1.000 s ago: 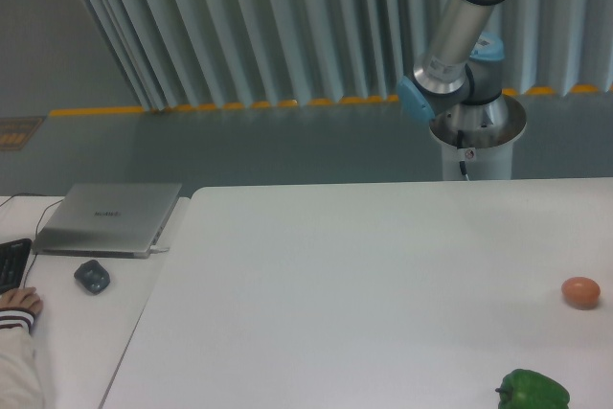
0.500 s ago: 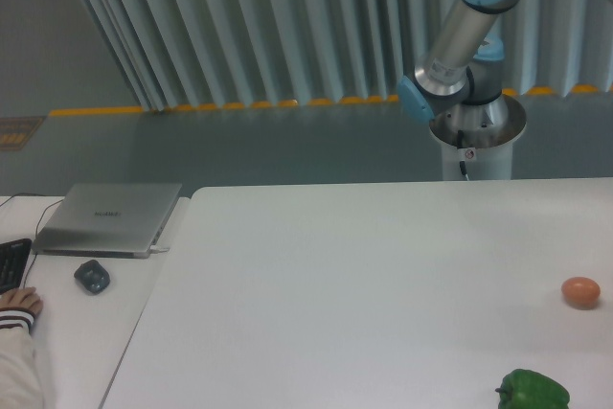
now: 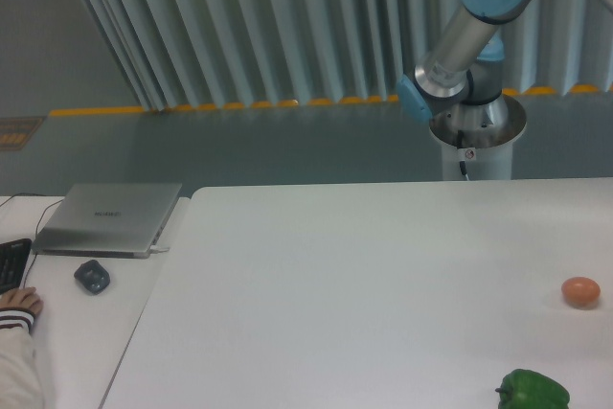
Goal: Place the red pepper on the table
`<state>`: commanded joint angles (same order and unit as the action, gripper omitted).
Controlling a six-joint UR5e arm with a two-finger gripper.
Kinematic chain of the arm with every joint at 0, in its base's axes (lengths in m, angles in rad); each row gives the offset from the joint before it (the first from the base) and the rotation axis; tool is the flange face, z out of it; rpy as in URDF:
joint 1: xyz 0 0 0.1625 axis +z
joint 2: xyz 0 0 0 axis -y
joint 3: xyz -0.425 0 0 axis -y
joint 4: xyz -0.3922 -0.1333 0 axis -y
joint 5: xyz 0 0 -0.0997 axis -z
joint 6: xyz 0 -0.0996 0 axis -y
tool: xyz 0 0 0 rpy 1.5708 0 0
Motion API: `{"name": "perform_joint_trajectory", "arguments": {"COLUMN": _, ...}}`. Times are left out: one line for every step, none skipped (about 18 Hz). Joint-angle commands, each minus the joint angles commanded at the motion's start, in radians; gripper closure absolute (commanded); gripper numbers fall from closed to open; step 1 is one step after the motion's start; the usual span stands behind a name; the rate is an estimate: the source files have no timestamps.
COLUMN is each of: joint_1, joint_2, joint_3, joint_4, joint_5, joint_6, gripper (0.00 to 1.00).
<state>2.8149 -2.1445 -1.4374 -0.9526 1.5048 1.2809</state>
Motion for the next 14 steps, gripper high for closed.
{"name": "perform_joint_trajectory", "arguments": {"joint_1": 0.003, "joint_2": 0.006, "joint_3": 0.002, "joint_4": 0.000, "joint_5": 0.000, "joint_6": 0.005, "gripper": 0.90}}
{"name": "perform_joint_trajectory", "arguments": {"joint_1": 0.008, "joint_2": 0.014, "joint_3": 0.005, "joint_4": 0.000, "joint_5": 0.000, "joint_6": 0.006, "gripper": 0.90}}
{"name": "perform_joint_trajectory", "arguments": {"joint_1": 0.011, "joint_2": 0.023, "joint_3": 0.006, "joint_4": 0.000, "joint_5": 0.000, "joint_6": 0.006, "gripper": 0.90}}
{"name": "perform_joint_trajectory", "arguments": {"joint_1": 0.015, "joint_2": 0.035, "joint_3": 0.011, "joint_4": -0.002, "joint_5": -0.002, "joint_6": 0.005, "gripper": 0.90}}
{"name": "perform_joint_trajectory", "arguments": {"joint_1": 0.021, "joint_2": 0.044, "joint_3": 0.014, "joint_4": -0.002, "joint_5": -0.002, "joint_6": 0.003, "gripper": 0.90}}
{"name": "perform_joint_trajectory", "arguments": {"joint_1": 0.026, "joint_2": 0.058, "joint_3": 0.015, "joint_4": -0.003, "joint_5": -0.003, "joint_6": 0.002, "gripper": 0.90}}
{"name": "perform_joint_trajectory", "arguments": {"joint_1": 0.029, "joint_2": 0.072, "joint_3": 0.015, "joint_4": -0.005, "joint_5": -0.006, "joint_6": 0.002, "gripper": 0.90}}
{"name": "perform_joint_trajectory", "arguments": {"joint_1": 0.029, "joint_2": 0.087, "joint_3": 0.011, "joint_4": -0.008, "joint_5": -0.011, "joint_6": -0.002, "gripper": 0.90}}
{"name": "perform_joint_trajectory", "arguments": {"joint_1": 0.029, "joint_2": 0.107, "joint_3": 0.006, "joint_4": -0.012, "joint_5": -0.014, "joint_6": -0.002, "gripper": 0.90}}
{"name": "perform_joint_trajectory", "arguments": {"joint_1": 0.028, "joint_2": 0.127, "joint_3": -0.003, "joint_4": -0.023, "joint_5": -0.015, "joint_6": -0.005, "gripper": 0.90}}
{"name": "perform_joint_trajectory", "arguments": {"joint_1": 0.020, "joint_2": 0.159, "joint_3": -0.023, "joint_4": -0.031, "joint_5": -0.017, "joint_6": -0.005, "gripper": 0.90}}
{"name": "perform_joint_trajectory", "arguments": {"joint_1": 0.015, "joint_2": 0.179, "joint_3": -0.040, "joint_4": -0.034, "joint_5": -0.017, "joint_6": -0.009, "gripper": 0.90}}
{"name": "perform_joint_trajectory", "arguments": {"joint_1": -0.001, "joint_2": 0.196, "joint_3": -0.054, "joint_4": -0.040, "joint_5": -0.017, "joint_6": -0.027, "gripper": 0.90}}
{"name": "perform_joint_trajectory", "arguments": {"joint_1": -0.020, "joint_2": 0.210, "joint_3": -0.066, "joint_4": -0.040, "joint_5": -0.017, "joint_6": -0.052, "gripper": 0.90}}
